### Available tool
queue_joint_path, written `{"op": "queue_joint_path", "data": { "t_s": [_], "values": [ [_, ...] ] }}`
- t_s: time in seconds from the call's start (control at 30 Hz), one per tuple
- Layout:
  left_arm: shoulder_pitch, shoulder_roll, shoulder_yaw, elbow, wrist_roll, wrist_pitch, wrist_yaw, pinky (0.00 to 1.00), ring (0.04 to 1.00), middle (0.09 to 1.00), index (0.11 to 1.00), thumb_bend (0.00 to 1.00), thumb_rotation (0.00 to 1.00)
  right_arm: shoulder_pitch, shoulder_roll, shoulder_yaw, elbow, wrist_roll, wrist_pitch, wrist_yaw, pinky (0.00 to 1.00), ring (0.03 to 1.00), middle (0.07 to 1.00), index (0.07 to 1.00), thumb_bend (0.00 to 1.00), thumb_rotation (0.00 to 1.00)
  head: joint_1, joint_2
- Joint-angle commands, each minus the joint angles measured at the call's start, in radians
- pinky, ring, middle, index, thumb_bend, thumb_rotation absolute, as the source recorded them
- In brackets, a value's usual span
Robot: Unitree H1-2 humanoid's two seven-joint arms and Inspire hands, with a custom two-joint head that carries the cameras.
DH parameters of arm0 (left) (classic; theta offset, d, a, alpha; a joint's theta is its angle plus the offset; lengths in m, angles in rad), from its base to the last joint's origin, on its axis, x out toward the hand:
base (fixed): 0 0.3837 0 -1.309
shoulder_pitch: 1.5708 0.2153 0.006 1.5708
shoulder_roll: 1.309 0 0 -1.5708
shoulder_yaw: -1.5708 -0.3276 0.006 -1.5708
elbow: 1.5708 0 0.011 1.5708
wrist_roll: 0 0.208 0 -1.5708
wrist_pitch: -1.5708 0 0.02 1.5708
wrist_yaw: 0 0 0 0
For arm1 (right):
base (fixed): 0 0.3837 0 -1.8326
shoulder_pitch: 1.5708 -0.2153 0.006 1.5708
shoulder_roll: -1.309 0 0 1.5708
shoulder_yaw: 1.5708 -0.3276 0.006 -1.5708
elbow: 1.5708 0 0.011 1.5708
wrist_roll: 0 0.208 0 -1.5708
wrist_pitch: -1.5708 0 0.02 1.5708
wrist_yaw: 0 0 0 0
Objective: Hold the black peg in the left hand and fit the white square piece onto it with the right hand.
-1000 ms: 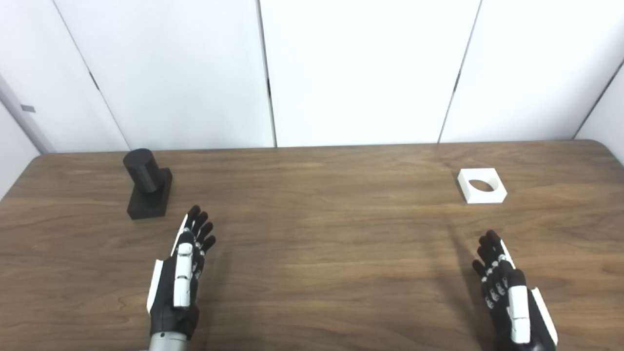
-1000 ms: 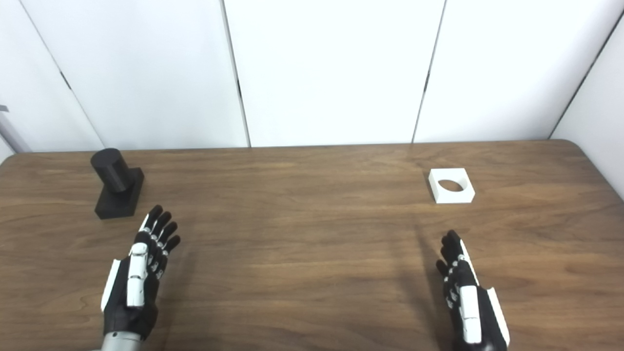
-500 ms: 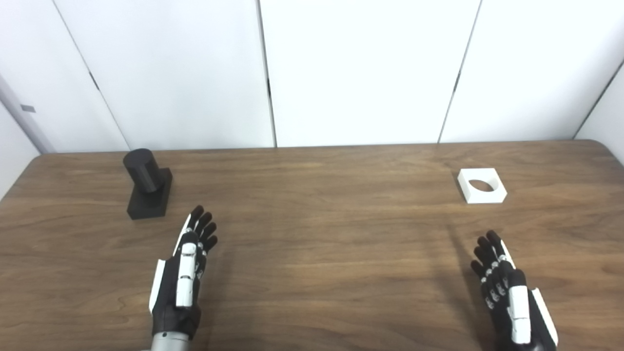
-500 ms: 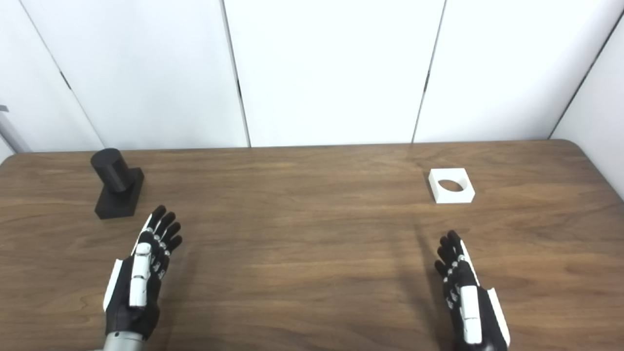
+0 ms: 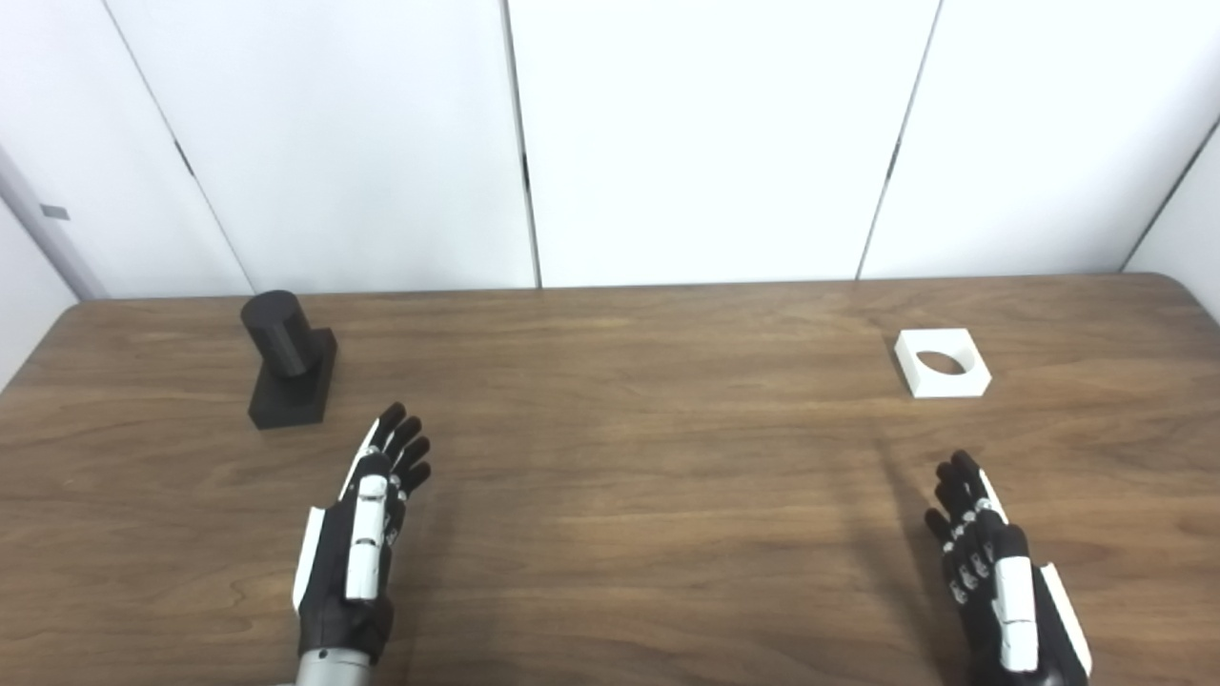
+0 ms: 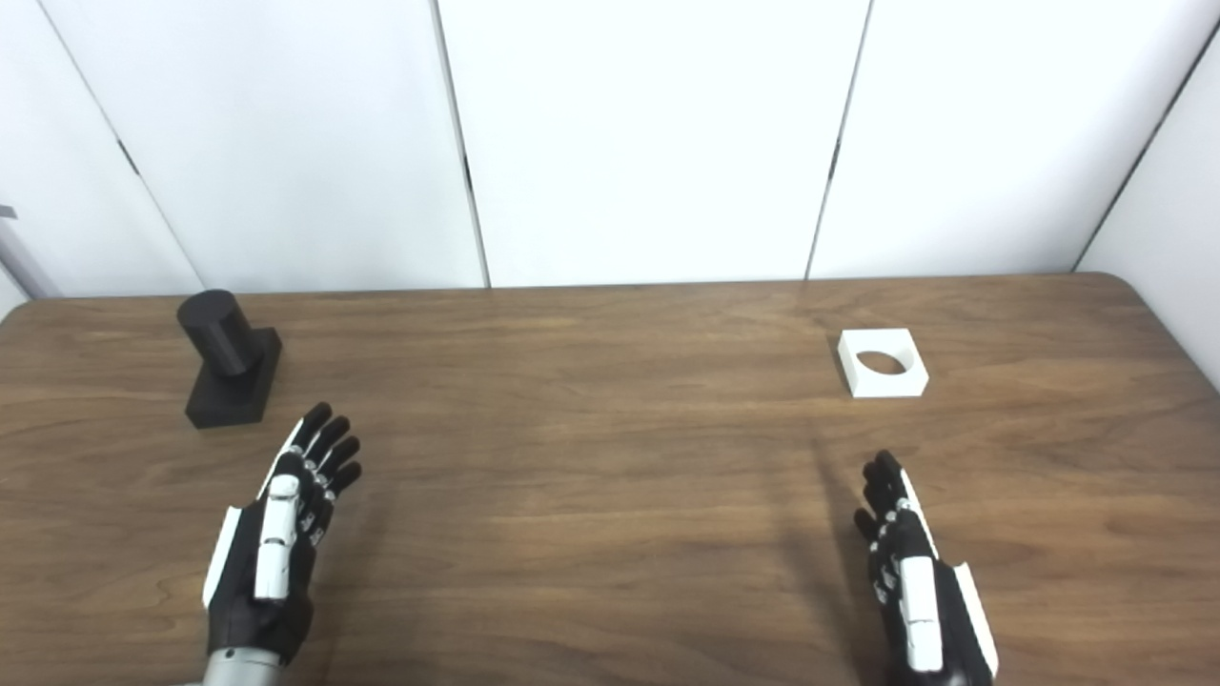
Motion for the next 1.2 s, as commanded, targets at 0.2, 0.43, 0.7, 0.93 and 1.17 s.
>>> {"op": "queue_joint_path", "data": {
  "t_s": [0.2,0.43,0.7,0.93,1.17],
  "values": [
    [0.077,-0.023,-0.007,-0.019,0.013,-0.021,-0.002,0.9,0.913,0.925,0.933,0.41,0.94,0.018,0.057,0.005,-0.03,0.001,-0.008,0.003,0.98,0.998,0.975,0.97,0.61,1.0,0.001,0.001],
    [0.076,-0.024,-0.009,-0.017,0.016,-0.024,-0.002,0.9,0.918,0.929,0.935,0.4,0.96,0.018,0.056,0.004,-0.026,0.001,-0.014,0.004,0.98,0.996,0.979,0.978,0.6,1.0,0.001,0.001],
    [0.077,-0.025,-0.009,-0.015,0.018,-0.027,0.0,0.89,0.911,0.922,0.929,0.42,0.94,0.018,0.056,0.004,-0.025,0.005,-0.017,0.005,0.97,0.99,0.972,0.974,0.59,1.0,0.002,0.001],
    [0.079,-0.024,-0.011,-0.022,0.024,-0.017,-0.001,0.89,0.911,0.919,0.927,0.41,0.95,0.018,0.056,0.004,-0.026,0.001,-0.013,0.004,0.96,0.988,0.971,0.973,0.6,1.0,0.002,0.002],
    [0.078,-0.026,-0.01,-0.018,0.019,-0.02,-0.002,0.9,0.915,0.922,0.927,0.42,0.95,0.018,0.058,0.003,-0.027,-0.002,-0.009,0.001,0.96,0.984,0.967,0.97,0.61,1.0,0.003,0.002]
  ]
}}
